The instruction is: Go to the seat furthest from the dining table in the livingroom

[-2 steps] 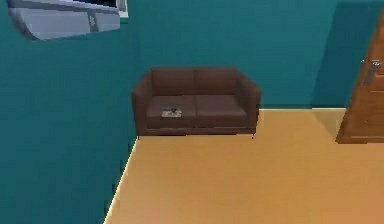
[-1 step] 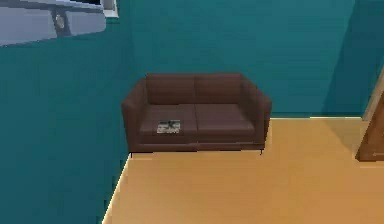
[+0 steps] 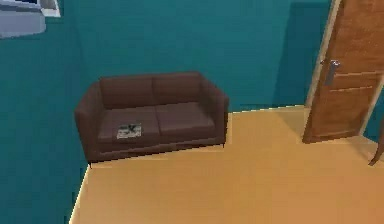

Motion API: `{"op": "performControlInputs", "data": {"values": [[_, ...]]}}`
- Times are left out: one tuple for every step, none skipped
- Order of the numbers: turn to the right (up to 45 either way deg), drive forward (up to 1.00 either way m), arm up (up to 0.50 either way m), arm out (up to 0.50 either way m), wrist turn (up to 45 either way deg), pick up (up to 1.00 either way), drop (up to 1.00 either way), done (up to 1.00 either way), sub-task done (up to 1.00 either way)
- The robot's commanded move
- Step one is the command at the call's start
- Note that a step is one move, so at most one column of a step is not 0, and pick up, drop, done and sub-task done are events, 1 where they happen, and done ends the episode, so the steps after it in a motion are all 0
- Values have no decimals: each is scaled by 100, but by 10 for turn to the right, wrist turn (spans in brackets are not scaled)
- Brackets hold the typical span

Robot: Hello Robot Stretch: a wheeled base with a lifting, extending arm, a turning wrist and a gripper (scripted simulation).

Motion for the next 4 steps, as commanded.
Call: {"op": "performControlInputs", "data": {"values": [[0, 100, 0, 0, 0, 0, 0, 0, 0], [0, 20, 0, 0, 0, 0, 0, 0, 0], [-210, 0, 0, 0, 0, 0, 0, 0, 0], [0, 0, 0, 0, 0, 0, 0, 100, 0]]}}
